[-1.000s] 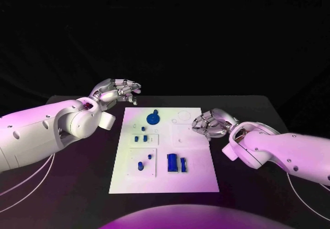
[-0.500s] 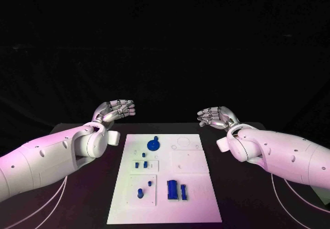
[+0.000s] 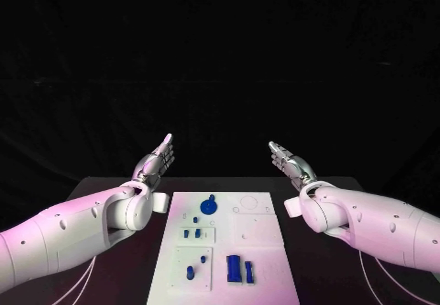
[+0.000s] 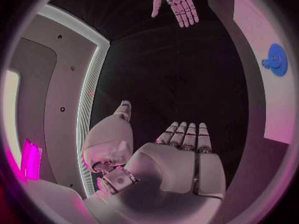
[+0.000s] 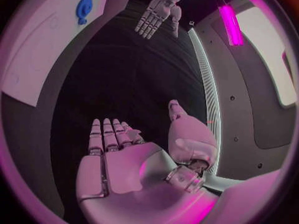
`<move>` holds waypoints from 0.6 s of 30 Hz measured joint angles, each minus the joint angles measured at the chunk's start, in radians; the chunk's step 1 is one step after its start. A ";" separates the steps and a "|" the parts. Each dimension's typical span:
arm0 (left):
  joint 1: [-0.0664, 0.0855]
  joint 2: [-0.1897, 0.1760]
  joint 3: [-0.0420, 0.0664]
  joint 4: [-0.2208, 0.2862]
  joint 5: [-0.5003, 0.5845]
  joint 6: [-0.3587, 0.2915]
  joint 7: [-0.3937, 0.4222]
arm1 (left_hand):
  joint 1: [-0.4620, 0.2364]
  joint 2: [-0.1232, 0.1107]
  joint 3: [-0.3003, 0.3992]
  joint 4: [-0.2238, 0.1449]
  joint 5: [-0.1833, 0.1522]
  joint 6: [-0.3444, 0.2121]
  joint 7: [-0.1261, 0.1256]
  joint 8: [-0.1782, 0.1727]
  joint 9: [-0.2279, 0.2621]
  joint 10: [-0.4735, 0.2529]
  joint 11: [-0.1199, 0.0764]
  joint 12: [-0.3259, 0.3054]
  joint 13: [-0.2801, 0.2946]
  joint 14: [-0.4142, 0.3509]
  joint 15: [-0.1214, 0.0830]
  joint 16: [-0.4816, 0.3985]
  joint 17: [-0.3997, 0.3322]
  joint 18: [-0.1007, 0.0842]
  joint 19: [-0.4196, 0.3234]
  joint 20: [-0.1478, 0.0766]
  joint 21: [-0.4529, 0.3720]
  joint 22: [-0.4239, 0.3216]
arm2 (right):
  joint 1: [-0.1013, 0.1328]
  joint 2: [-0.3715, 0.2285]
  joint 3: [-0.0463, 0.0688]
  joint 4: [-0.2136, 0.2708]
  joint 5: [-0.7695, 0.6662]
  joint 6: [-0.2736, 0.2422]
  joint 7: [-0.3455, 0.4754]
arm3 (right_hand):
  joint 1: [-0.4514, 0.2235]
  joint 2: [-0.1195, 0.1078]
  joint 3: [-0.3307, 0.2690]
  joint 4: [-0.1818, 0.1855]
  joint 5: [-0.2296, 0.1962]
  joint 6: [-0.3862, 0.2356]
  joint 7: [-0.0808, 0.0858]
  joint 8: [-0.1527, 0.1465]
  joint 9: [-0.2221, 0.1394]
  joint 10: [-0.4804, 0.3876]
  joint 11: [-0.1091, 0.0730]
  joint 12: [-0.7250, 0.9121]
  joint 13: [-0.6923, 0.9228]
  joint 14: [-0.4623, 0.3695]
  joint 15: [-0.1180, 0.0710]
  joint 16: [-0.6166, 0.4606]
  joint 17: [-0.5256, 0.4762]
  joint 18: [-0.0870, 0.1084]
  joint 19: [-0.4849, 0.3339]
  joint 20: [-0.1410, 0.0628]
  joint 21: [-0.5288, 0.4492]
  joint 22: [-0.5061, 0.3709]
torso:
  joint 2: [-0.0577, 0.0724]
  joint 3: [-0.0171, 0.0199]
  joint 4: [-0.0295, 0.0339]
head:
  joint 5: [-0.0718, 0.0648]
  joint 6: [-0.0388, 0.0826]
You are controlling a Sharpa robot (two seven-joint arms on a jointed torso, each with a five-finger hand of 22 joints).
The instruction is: Assemble the parts on the task board
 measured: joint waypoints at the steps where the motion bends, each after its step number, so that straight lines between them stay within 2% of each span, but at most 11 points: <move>1: -0.004 -0.003 0.002 0.020 0.000 -0.017 0.000 | -0.074 0.004 -0.007 -0.004 -0.004 -0.015 -0.004 -0.006 -0.006 -0.016 -0.003 -0.004 -0.001 -0.015 -0.003 -0.006 -0.004 0.000 -0.014 -0.005 0.000 -0.013 | -0.006 -0.006 0.008 0.025 0.010 -0.012 0.004 | -0.053 0.003 -0.013 0.000 -0.003 -0.017 -0.005 -0.001 -0.010 -0.020 -0.003 0.000 -0.005 -0.019 -0.003 -0.005 -0.010 0.000 -0.016 -0.005 -0.005 -0.015 | 0.000 0.0014 0.0023 | 0.000 0.005; 2: -0.009 -0.006 0.004 0.041 0.000 -0.035 0.000 | -0.158 0.007 -0.015 -0.010 -0.007 -0.031 -0.008 -0.011 -0.014 -0.036 -0.005 -0.007 -0.002 -0.031 -0.007 -0.013 -0.008 -0.015 -0.028 -0.012 0.000 -0.027 | -0.012 -0.011 0.016 0.050 0.020 -0.025 0.008 | -0.107 0.006 -0.027 0.000 -0.003 -0.034 -0.009 -0.006 -0.021 -0.040 -0.008 0.000 -0.009 -0.037 -0.007 -0.009 -0.019 -0.015 -0.034 -0.010 -0.005 -0.030 | -0.001 0.0025 0.0044 | -0.001 0.009; 4: -0.021 -0.011 0.009 0.095 0.000 -0.085 0.002 | -0.252 0.011 -0.024 -0.017 -0.011 -0.049 -0.012 -0.017 -0.021 -0.057 -0.008 -0.011 -0.004 -0.049 -0.011 -0.021 -0.012 -0.016 -0.044 -0.019 -0.001 -0.043 | -0.028 -0.029 0.037 0.116 0.049 -0.062 0.020 | -0.173 0.010 -0.043 0.001 -0.009 -0.055 -0.016 -0.006 -0.034 -0.065 -0.012 0.000 -0.015 -0.061 -0.009 -0.013 -0.031 -0.016 -0.053 -0.017 -0.005 -0.048 | -0.002 0.0049 0.0087 | -0.001 0.016; 7: -0.037 -0.016 0.014 0.162 0.000 -0.158 0.003 | -0.348 0.015 -0.034 -0.021 -0.015 -0.066 -0.019 -0.022 -0.029 -0.077 -0.014 -0.015 -0.005 -0.067 -0.016 -0.027 -0.017 -0.016 -0.061 -0.026 -0.004 -0.059 | -0.047 -0.047 0.057 0.190 0.093 -0.115 0.039 | -0.237 0.014 -0.060 0.002 -0.013 -0.073 -0.024 -0.012 -0.047 -0.089 -0.015 -0.004 -0.021 -0.083 -0.014 -0.017 -0.042 -0.016 -0.073 -0.024 -0.005 -0.065 | -0.002 0.0069 0.0122 | -0.001 0.020; 10: -0.047 -0.021 0.019 0.208 -0.001 -0.226 0.005 | -0.413 0.018 -0.038 -0.025 -0.019 -0.078 -0.020 -0.027 -0.035 -0.090 -0.017 -0.019 -0.006 -0.076 -0.019 -0.030 -0.020 -0.016 -0.067 -0.031 -0.004 -0.070 | -0.060 -0.061 0.073 0.243 0.133 -0.165 0.057 | -0.276 0.017 -0.068 0.003 -0.014 -0.083 -0.024 -0.012 -0.055 -0.101 -0.020 -0.004 -0.024 -0.094 -0.014 -0.023 -0.049 -0.016 -0.080 -0.028 -0.009 -0.076 | -0.003 0.0075 0.0141 | -0.001 0.021; 12: -0.051 -0.024 0.020 0.227 -0.001 -0.261 0.007 | -0.439 0.019 -0.040 -0.026 -0.019 -0.081 -0.023 -0.028 -0.037 -0.094 -0.016 -0.020 -0.006 -0.080 -0.017 -0.030 -0.021 -0.016 -0.075 -0.031 -0.005 -0.074 | -0.065 -0.067 0.079 0.265 0.154 -0.190 0.067 | -0.296 0.018 -0.070 0.001 -0.013 -0.089 -0.028 -0.012 -0.059 -0.107 -0.022 -0.004 -0.025 -0.100 -0.020 -0.023 -0.053 -0.015 -0.087 -0.031 -0.009 -0.082 | -0.003 0.0081 0.0147 | -0.001 0.022; 14: -0.055 -0.026 0.021 0.243 -0.001 -0.296 0.008 | -0.456 0.021 -0.041 -0.027 -0.019 -0.083 -0.021 -0.028 -0.038 -0.098 -0.017 -0.020 -0.006 -0.084 -0.021 -0.035 -0.021 -0.016 -0.077 -0.033 -0.005 -0.077 | -0.069 -0.071 0.083 0.280 0.174 -0.214 0.077 | -0.332 0.019 -0.082 0.002 -0.019 -0.104 -0.030 -0.015 -0.064 -0.122 -0.024 -0.004 -0.027 -0.114 -0.020 -0.028 -0.058 -0.031 -0.100 -0.033 -0.009 -0.089 | -0.003 0.0081 0.0148 | -0.001 0.022; 15: -0.056 -0.026 0.022 0.247 -0.001 -0.308 0.008 | -0.471 0.022 -0.043 -0.029 -0.021 -0.088 -0.023 -0.029 -0.039 -0.103 -0.018 -0.020 -0.006 -0.088 -0.021 -0.035 -0.022 -0.017 -0.081 -0.035 -0.005 -0.080 | -0.070 -0.071 0.084 0.284 0.181 -0.223 0.081 | -0.333 0.020 -0.082 0.002 -0.019 -0.105 -0.030 -0.015 -0.065 -0.122 -0.024 -0.004 -0.028 -0.114 -0.020 -0.028 -0.058 -0.031 -0.100 -0.033 -0.009 -0.091 | -0.003 0.0081 0.0149 | -0.001 0.022; 17: -0.056 -0.026 0.022 0.252 -0.001 -0.332 0.009 | -0.497 0.023 -0.047 -0.029 -0.023 -0.091 -0.027 -0.032 -0.040 -0.110 -0.018 -0.020 -0.007 -0.095 -0.021 -0.035 -0.022 -0.031 -0.087 -0.036 -0.005 -0.083 | -0.070 -0.072 0.084 0.287 0.194 -0.238 0.088 | -0.333 0.020 -0.082 0.002 -0.019 -0.104 -0.030 -0.015 -0.066 -0.122 -0.024 -0.004 -0.028 -0.114 -0.020 -0.028 -0.059 -0.031 -0.100 -0.033 -0.009 -0.092 | -0.003 0.0081 0.0151 | -0.001 0.022; 18: -0.056 -0.026 0.022 0.252 -0.001 -0.339 0.010 | -0.497 0.023 -0.047 -0.029 -0.023 -0.091 -0.027 -0.032 -0.041 -0.110 -0.018 -0.020 -0.007 -0.095 -0.021 -0.035 -0.023 -0.031 -0.087 -0.036 -0.005 -0.083 | -0.070 -0.072 0.084 0.287 0.198 -0.243 0.090 | -0.335 0.020 -0.082 0.002 -0.019 -0.104 -0.030 -0.015 -0.066 -0.122 -0.024 -0.004 -0.028 -0.114 -0.020 -0.028 -0.059 -0.031 -0.100 -0.033 -0.009 -0.092 | -0.003 0.0081 0.0151 | -0.001 0.022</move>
